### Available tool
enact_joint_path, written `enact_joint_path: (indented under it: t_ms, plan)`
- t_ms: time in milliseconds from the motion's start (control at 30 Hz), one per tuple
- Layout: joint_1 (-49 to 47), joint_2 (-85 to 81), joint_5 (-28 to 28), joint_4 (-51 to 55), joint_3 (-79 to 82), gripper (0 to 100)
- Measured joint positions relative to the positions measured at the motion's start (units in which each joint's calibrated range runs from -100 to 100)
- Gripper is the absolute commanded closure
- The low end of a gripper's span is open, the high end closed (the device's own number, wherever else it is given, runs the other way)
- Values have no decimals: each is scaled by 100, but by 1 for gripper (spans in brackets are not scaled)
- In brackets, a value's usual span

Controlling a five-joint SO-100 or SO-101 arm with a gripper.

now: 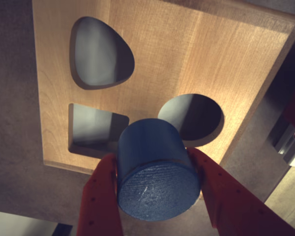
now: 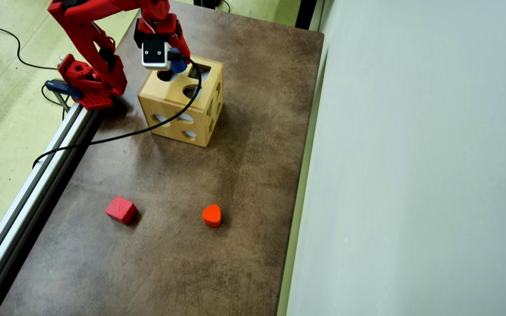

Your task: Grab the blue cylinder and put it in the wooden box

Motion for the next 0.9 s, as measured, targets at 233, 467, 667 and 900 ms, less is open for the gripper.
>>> enact_joint_path:
  t_ms: [233, 467, 667, 900]
  plan:
    - [36, -102, 0, 0, 695, 97]
    - [36, -686, 0, 0, 804, 97]
    - [43, -754, 10, 0, 867, 97]
    - [43, -1347, 34, 0, 1381, 97]
